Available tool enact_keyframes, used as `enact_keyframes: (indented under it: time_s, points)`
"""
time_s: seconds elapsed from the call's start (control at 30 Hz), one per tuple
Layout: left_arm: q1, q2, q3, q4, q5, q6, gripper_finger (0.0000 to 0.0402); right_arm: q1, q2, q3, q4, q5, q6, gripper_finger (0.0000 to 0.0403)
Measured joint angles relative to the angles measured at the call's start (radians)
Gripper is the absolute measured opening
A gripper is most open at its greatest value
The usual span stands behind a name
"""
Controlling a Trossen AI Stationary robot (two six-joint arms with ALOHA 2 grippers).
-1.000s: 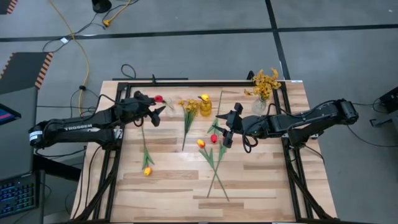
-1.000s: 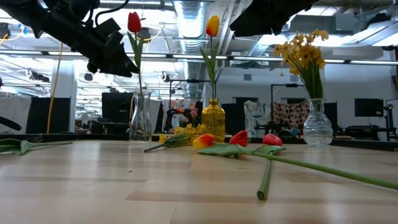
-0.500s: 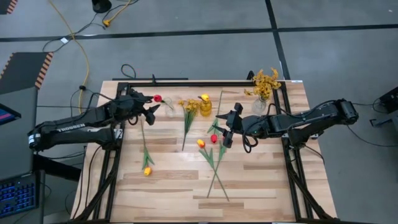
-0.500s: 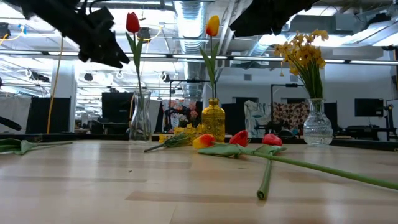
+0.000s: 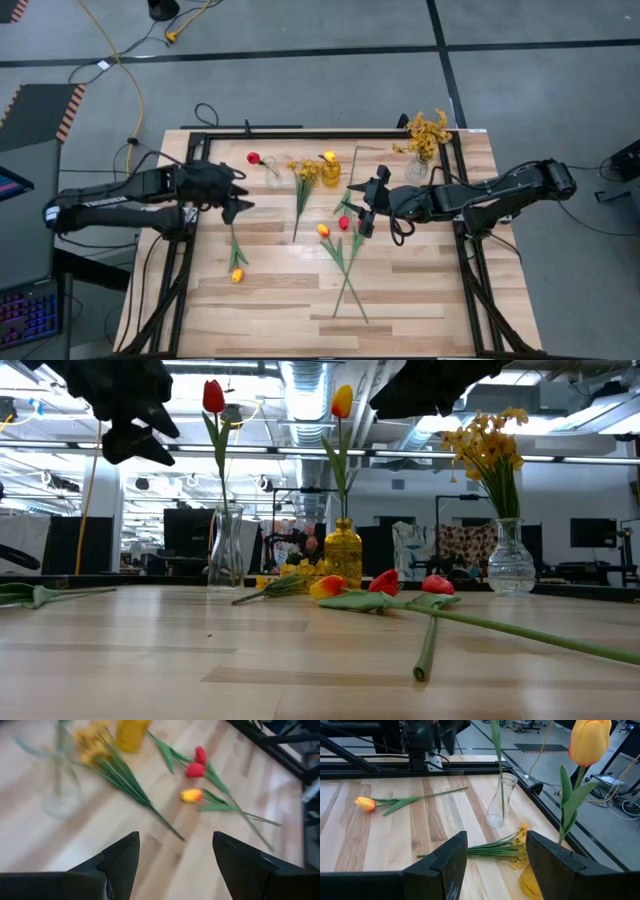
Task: Sort flowers into vase by color
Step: Put the yellow flowers into the right transparent flower vase
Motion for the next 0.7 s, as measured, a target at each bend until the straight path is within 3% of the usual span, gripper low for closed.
enact_keyframes:
  time_s: [0.13, 0.4, 0.7]
  points:
    - [-0.117, 0.047, 0.000, 0.021, -0.069, -0.111, 0.0239, 0.000, 0.000, 0.000, 0.000, 0.000, 0.000, 0.0230]
    - [-0.346, 0.225, 0.000, 0.150, -0.346, -0.237, 0.0240, 0.000, 0.000, 0.000, 0.000, 0.000, 0.000, 0.0230]
    - [-0.415, 0.485, 0.000, 0.440, -0.575, -0.252, 0.0240, 0.000, 0.000, 0.000, 0.002, 0.000, 0.000, 0.0230]
